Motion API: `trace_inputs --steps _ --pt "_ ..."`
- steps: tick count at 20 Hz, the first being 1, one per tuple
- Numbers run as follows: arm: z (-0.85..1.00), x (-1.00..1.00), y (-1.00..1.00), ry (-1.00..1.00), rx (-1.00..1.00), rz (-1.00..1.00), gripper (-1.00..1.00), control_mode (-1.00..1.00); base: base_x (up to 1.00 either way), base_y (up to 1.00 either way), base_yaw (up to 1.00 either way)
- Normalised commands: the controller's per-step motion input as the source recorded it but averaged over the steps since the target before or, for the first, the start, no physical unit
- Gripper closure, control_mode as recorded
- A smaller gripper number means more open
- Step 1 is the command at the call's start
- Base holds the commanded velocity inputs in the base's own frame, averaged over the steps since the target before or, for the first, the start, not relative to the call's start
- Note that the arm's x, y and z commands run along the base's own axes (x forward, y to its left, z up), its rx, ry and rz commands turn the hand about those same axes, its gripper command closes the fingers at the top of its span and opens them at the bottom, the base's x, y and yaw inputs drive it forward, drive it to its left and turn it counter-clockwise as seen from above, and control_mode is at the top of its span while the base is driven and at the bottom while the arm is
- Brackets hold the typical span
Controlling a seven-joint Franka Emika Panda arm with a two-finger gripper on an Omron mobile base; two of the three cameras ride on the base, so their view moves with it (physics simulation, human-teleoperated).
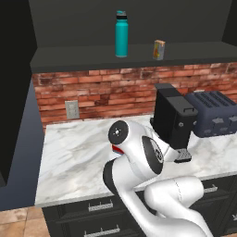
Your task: Sort all alcoholic drinks to one cabinet, and non-alcoholic drinks to the other.
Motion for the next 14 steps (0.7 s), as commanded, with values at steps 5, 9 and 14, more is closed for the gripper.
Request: trace_inputs --steps 5,9,14 --pt "-0.17 0.24 0.00 0.00 0.00 -0.03 -1.00 -1.00 0.00 0.00 0.00" --pt "-0.20 0.26 0.00 0.00 0.00 -0.02 -1.00 -1.00 0.00 0.00 0.00" --pt "-0.17 0.23 0.00 0.00 0.00 -0.01 -1.00 -1.00 0.00 0.00 0.00"
